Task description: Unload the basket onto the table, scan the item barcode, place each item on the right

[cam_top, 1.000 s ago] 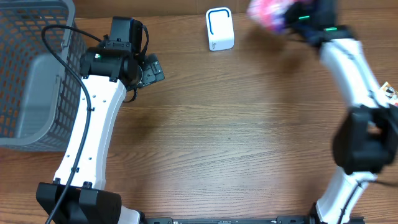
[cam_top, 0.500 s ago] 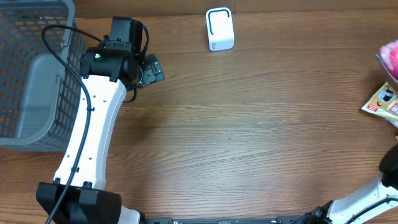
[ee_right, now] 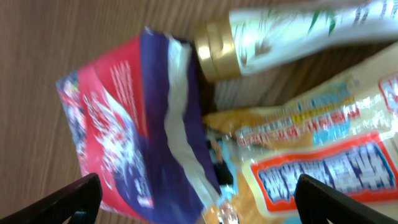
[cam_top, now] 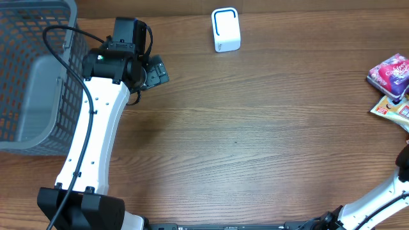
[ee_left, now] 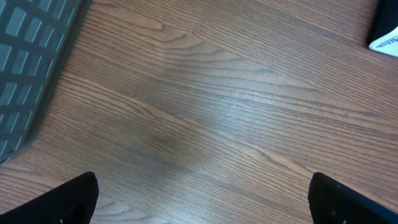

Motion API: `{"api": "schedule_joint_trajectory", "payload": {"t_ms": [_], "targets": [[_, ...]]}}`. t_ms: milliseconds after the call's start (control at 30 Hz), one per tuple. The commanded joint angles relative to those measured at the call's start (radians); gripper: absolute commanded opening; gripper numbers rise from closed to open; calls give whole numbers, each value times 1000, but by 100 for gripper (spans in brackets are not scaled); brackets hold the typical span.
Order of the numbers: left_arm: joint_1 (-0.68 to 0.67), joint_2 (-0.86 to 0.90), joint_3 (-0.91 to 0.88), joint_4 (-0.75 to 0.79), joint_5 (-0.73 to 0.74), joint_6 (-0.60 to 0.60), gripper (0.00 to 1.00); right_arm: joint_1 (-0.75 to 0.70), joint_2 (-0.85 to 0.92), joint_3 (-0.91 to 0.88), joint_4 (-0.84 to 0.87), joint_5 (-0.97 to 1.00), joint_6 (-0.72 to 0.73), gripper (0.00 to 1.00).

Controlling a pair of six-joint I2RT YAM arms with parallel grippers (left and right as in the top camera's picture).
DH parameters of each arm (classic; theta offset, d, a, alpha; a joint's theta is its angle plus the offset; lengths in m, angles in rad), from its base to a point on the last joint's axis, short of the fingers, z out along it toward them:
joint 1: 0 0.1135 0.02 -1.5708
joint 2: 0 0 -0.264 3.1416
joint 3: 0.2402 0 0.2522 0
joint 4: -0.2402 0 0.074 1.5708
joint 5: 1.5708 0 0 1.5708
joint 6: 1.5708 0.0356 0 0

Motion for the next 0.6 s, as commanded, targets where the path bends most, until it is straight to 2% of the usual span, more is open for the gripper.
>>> {"api": "schedule_joint_trajectory", "payload": {"t_ms": [0,100,367,567], "targets": [[4,6,5,1,-16,-21,100,0,-84,70,-37,-9,-53,100],[4,6,5,1,-16,-21,100,0,-150,120,-76,-45,-53,100],[4,6,5,1,-16,-21,100,0,-447,176,-104,-339,-53,100],[4,6,5,1,-16,-21,100,7,-674,173,-319,-397,-110,100]]}}
